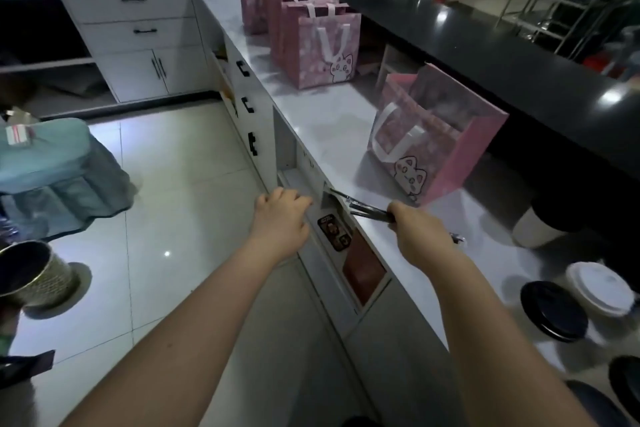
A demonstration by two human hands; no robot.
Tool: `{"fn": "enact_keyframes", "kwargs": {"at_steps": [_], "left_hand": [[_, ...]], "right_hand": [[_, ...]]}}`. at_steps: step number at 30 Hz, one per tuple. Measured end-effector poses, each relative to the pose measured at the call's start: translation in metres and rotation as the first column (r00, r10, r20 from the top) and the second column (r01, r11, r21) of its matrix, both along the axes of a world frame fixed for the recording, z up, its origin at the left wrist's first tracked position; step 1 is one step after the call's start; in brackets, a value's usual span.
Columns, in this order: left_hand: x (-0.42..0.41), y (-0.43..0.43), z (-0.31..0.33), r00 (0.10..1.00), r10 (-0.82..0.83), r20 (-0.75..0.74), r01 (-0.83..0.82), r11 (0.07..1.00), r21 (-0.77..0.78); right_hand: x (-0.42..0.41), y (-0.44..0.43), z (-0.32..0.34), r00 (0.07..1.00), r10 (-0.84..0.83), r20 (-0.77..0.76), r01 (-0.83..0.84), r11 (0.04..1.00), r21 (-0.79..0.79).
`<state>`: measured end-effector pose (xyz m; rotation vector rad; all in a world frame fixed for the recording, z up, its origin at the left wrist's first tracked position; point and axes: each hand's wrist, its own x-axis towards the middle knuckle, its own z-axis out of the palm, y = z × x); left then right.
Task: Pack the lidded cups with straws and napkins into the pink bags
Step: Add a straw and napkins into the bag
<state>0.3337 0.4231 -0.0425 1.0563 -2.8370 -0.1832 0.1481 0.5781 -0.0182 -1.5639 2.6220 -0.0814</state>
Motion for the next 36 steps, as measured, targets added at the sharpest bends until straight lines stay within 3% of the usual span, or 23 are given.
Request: {"fn": "enact_keyframes", "kwargs": {"at_steps": [6, 10, 19, 25, 29, 36], "left_hand": [[-0.05, -0.06, 0.011, 0.997, -0.054, -0.051, 0.052, 0.998, -0.023], [-0.102, -0.101, 0.027, 0.993, -0.08, -0.082, 0.076, 0.996, -0.053], [-0.252, -0.168, 0.096, 0.94, -0.249, -0.235, 0.227, 0.967, -0.117], [-0.333, -0.185, 0.097, 0.856, -0.412, -0.312, 0.412, 0.909, -0.071], [-0.381, -0.19, 0.092, 0.76, -0.612, -0.219, 0.62, 0.784, -0.039], [-0.422, -0.231, 0.086, 0.683, -0.721, -0.113, 0.73, 0.677, 0.096]], "right_hand": [[-0.049, -0.058, 0.022, 0.995, -0.056, 0.079, 0.066, 0.991, -0.119], [-0.086, -0.098, 0.04, 0.987, 0.029, 0.161, 0.005, 0.978, -0.208], [-0.187, -0.156, 0.115, 0.976, -0.001, 0.218, 0.113, 0.859, -0.499], [-0.235, -0.159, 0.091, 0.877, -0.126, 0.464, 0.372, 0.789, -0.489], [-0.252, -0.16, 0.079, 0.798, -0.128, 0.589, 0.478, 0.729, -0.49], [-0.265, -0.147, 0.073, 0.649, -0.31, 0.695, 0.615, 0.752, -0.239]]}}
